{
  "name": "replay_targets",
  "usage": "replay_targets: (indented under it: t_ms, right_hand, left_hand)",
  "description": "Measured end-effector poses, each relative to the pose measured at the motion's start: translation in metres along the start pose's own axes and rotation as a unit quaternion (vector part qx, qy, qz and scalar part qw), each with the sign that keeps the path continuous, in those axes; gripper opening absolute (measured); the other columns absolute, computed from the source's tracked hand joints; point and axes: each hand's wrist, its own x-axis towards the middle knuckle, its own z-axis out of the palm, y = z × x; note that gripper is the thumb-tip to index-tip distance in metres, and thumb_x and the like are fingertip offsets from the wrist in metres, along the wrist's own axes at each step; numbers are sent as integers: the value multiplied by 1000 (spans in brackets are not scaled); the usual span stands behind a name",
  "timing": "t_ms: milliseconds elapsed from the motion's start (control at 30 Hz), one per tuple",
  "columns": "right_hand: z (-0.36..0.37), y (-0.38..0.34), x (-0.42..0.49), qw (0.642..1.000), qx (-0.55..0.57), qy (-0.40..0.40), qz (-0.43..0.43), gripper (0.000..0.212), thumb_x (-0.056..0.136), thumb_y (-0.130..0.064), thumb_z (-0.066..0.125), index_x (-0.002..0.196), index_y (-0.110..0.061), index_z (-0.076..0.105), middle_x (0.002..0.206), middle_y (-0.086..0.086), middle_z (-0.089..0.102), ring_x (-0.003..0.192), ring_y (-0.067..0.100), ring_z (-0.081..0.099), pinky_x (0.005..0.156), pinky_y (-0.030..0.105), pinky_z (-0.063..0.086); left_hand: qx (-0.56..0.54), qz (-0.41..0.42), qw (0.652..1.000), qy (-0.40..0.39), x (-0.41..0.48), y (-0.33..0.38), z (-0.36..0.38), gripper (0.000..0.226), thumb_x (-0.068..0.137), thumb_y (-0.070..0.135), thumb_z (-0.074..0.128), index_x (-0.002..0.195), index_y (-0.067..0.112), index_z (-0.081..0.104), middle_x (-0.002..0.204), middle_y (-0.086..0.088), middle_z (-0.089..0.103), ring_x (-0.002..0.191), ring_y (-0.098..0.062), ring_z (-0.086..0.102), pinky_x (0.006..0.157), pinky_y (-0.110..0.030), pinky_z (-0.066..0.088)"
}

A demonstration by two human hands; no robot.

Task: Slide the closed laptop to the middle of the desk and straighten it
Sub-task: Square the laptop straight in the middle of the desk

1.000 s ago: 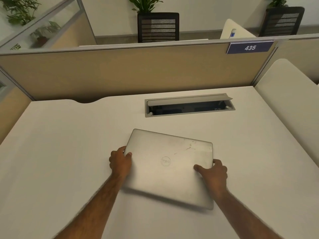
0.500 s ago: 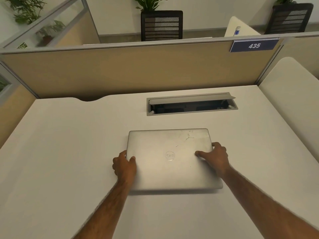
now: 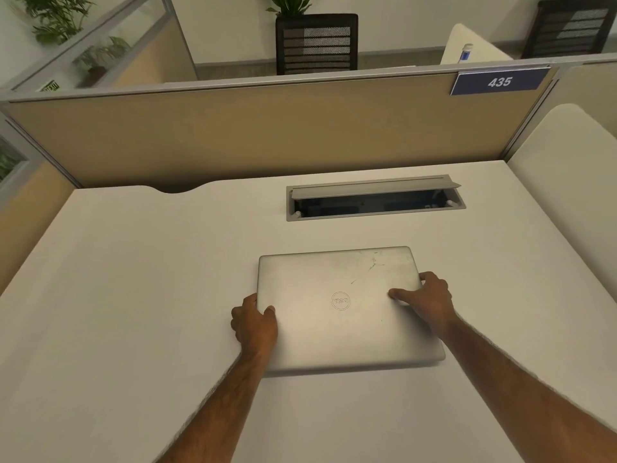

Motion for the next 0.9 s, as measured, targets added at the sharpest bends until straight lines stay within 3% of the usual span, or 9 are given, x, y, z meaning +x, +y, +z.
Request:
replay_targets:
  t_ms: [467,900]
  right_hand:
    - [-12,5,1,999,35,10,-8,77,70,-37,92,134,-9,60,134,15,63,118,37,65,98,52,57]
    - [-13,8,4,1000,23,-4,-8,83,67,-43,91,136,-12,59,134,15,61,119,38,65,100,53,57]
  left_hand:
    - [6,18,999,-32,-1,8,3,45,91,16,58,136,13,54,134,-16,49,125,-37,49,107,-49,45]
    - [63,64,994,-68,-1,0,-1,48,96,19,56,142,10,45,138,-17,43,131,-36,41,110,-44,38]
